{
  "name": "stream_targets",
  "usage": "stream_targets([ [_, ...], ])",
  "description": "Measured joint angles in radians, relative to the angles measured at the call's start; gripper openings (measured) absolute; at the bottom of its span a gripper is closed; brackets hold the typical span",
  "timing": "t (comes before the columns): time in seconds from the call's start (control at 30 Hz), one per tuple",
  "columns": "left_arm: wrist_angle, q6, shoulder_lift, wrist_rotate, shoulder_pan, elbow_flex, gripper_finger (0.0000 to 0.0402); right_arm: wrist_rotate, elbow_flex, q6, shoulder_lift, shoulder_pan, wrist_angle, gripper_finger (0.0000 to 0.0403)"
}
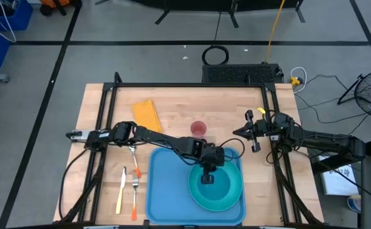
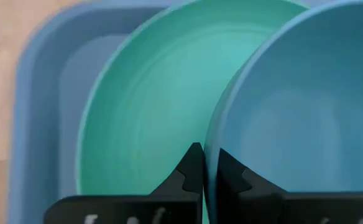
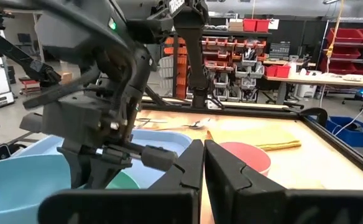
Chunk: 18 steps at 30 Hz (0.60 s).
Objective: Set up tray
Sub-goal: Put the blue bowl on the top of the blue plate
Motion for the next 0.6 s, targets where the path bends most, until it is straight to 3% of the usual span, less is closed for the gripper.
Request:
stream_targets([
  [0.23,0.021,0.024,0.012,0.023,0.001,0.002,0.0009,0.002,0.000,0.001,0.003,0.000,0.000,0.0009],
  [0.6,0.030,0.063,0.019,0.013,0.000,-0.002,0.0076,0.002,0.000,0.001,0.003,0.000,-0.003,0.0009],
])
